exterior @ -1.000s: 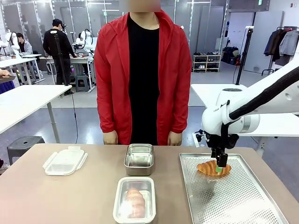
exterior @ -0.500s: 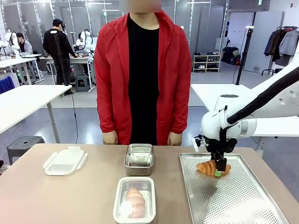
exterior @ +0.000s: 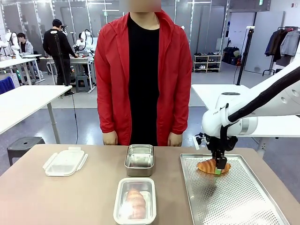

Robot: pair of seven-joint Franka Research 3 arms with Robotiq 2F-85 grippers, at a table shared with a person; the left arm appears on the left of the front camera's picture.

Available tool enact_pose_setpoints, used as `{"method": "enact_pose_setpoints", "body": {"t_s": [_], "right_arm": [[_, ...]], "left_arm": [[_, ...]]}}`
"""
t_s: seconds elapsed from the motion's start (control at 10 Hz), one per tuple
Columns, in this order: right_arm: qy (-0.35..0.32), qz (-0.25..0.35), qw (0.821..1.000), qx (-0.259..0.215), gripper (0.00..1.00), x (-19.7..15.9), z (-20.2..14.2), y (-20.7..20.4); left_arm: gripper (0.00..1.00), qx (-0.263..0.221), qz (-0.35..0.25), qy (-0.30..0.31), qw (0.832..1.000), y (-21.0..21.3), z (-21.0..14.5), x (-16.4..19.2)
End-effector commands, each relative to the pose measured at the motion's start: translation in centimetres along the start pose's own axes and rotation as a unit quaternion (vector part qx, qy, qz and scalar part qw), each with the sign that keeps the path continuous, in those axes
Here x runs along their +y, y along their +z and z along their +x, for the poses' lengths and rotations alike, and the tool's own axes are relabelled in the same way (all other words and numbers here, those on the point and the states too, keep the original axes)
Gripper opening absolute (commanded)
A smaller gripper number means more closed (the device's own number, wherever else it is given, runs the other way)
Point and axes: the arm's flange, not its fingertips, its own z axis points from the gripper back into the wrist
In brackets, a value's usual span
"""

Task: Place the bread into the airtight container.
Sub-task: Pick up a Butter Roll and place it into an empty Airtight Container.

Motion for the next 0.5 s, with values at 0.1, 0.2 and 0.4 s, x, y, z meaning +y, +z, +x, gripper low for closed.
{"method": "enact_pose_setpoints", "body": {"t_s": [0.1,0.2,0.4], "right_arm": [[-0.038,-0.011,0.999,0.013,0.21,-0.3,1.1,2.7],[-0.046,-0.013,0.999,0.012,0.21,-0.2,1.4,3.9],[-0.052,-0.02,0.998,0.009,0.21,0.9,3.2,6.6]], "left_arm": [[1.0,-0.002,-0.003,-0.009,1.0,0.1,0.0,0.1],[1.0,-0.002,-0.003,-0.009,1.0,0.1,0.0,0.1],[1.0,-0.002,-0.003,-0.009,1.0,0.1,0.0,0.1]]}}
